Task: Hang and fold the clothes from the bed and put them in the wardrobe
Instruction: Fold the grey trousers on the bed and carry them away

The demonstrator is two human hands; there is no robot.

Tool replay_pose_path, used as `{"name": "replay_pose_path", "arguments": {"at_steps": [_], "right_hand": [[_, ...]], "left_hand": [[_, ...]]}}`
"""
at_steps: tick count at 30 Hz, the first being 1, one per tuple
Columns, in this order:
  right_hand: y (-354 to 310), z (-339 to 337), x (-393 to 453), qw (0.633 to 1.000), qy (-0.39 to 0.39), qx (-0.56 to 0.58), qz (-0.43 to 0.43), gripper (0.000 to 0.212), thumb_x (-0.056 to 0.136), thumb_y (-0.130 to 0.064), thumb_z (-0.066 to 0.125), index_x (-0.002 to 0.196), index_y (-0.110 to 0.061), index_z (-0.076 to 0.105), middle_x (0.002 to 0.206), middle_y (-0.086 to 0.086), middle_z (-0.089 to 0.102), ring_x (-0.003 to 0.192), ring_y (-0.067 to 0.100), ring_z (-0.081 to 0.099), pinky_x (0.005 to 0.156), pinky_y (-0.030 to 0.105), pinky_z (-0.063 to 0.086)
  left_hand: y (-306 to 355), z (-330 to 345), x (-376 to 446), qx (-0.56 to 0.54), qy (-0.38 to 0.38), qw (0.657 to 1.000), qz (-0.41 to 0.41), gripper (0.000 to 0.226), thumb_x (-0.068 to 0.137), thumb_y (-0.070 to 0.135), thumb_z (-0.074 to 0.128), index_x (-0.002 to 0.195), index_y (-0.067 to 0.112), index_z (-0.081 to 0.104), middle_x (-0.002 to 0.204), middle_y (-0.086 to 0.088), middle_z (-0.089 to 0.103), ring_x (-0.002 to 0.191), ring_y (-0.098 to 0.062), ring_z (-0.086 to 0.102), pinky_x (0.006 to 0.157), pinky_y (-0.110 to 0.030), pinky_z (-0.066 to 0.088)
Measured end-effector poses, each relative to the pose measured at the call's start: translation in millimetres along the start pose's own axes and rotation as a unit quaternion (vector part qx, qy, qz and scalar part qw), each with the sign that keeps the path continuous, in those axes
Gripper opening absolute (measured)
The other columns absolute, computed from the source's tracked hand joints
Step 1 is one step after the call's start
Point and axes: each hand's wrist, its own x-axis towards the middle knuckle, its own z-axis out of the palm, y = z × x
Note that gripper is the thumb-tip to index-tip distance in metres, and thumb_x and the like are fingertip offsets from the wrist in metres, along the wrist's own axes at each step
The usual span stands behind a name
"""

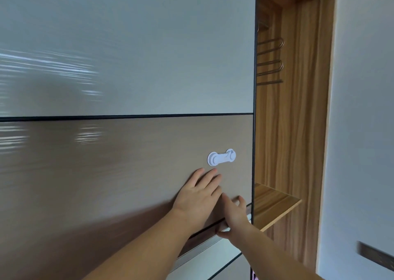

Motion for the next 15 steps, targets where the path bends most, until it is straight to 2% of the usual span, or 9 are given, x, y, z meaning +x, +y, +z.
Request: {"name": "replay_pose_path", "arguments": {"at_steps": [4,6,9,12,15], "right_hand": [[-6,-23,31,1.0,-0.009,-0.005,-0.006,0.066,0.09,-0.05,0.055,0.143,-0.048,0.016,0.138,0.008,0.038,0.11,0.035,0.049,0.057,0.037,0.054],[-10,-37,47,1.0,-0.011,-0.005,-0.007,0.066,0.091,-0.049,0.054,0.144,-0.047,0.016,0.138,0.009,0.037,0.109,0.036,0.051,0.057,0.037,0.053],[-18,-59,71,1.0,-0.017,0.001,-0.017,0.066,0.091,-0.046,0.055,0.144,-0.046,0.016,0.136,0.01,0.037,0.106,0.036,0.052,0.06,0.037,0.053],[-25,-79,93,0.999,-0.028,0.015,-0.026,0.067,0.091,-0.041,0.058,0.144,-0.045,0.017,0.136,0.007,0.036,0.108,0.034,0.048,0.064,0.039,0.053],[-32,-100,114,0.998,-0.038,0.026,-0.033,0.07,0.09,-0.037,0.062,0.145,-0.043,0.018,0.135,0.004,0.035,0.108,0.03,0.044,0.068,0.041,0.053]], "left_hand": [[13,8,30,-0.025,-0.027,0.999,0.01,0.062,0.087,0.019,0.049,0.145,0.011,0.028,0.161,-0.007,0.006,0.149,-0.022,-0.008,0.105,-0.039,-0.029],[20,7,47,-0.015,-0.038,0.999,0.019,0.069,0.083,0.02,0.055,0.146,0.011,0.027,0.161,-0.006,0.003,0.148,-0.022,-0.01,0.11,-0.039,-0.024],[29,3,75,-0.004,-0.056,0.998,0.024,0.061,0.085,0.019,0.055,0.142,0.013,0.034,0.161,-0.008,0.004,0.148,-0.021,-0.007,0.115,-0.043,-0.014],[35,3,101,0.021,-0.073,0.997,0.025,0.056,0.089,0.02,0.053,0.141,0.017,0.035,0.162,-0.006,-0.001,0.148,-0.02,-0.008,0.114,-0.05,-0.015],[41,10,126,0.02,-0.086,0.996,0.027,0.058,0.086,0.021,0.057,0.14,0.02,0.035,0.163,-0.005,-0.002,0.148,-0.019,-0.008,0.113,-0.051,-0.017]]}}
